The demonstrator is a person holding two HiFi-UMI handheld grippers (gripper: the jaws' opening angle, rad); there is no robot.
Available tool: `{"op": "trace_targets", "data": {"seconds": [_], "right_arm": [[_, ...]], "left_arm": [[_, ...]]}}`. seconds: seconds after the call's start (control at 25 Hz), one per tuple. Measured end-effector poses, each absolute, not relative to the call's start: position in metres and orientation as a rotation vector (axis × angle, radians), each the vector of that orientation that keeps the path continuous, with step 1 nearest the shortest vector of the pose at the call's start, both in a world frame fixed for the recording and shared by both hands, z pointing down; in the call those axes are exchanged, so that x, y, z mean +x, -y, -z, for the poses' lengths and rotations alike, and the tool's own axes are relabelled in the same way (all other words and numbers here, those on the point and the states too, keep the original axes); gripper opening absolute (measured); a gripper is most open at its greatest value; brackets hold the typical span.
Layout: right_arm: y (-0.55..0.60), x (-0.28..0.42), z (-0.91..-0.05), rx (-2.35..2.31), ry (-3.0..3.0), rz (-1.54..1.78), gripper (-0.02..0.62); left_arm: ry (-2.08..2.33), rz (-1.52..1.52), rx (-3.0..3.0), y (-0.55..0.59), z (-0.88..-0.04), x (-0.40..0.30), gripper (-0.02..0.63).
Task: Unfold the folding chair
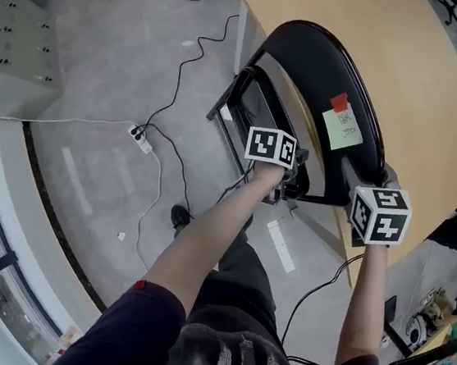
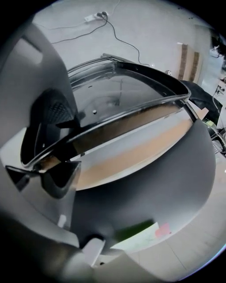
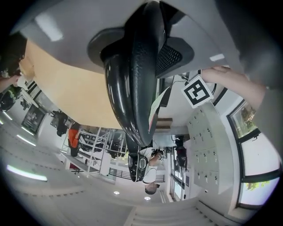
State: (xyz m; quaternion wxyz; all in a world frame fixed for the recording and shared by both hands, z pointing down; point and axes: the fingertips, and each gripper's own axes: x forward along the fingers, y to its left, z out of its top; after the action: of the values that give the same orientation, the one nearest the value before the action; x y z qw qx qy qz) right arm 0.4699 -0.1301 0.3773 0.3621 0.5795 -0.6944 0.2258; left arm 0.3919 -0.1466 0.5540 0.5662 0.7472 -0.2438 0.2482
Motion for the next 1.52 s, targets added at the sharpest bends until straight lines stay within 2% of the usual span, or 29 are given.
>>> {"op": "trace_targets", "data": {"seconds": [0.72, 1.16, 1.52], "right_arm": [[0.105, 0.438, -0.373, 1.491, 1.798, -0.575, 0.183], [0.095, 0.381, -0.369, 1.445, 1.872, -0.564, 0.164], [0.088, 0.374, -0.366, 1.429, 1.9, -0.642, 0.14]], "left_arm": [[0.55, -0.521, 1.819, 0.118, -0.539, 0.352, 0.187], [0.597, -0.43, 1.784, 0.099, -0.53, 0.269, 0.178], [0.624, -0.364, 1.757, 0.083, -0.522, 0.225, 0.166]]}}
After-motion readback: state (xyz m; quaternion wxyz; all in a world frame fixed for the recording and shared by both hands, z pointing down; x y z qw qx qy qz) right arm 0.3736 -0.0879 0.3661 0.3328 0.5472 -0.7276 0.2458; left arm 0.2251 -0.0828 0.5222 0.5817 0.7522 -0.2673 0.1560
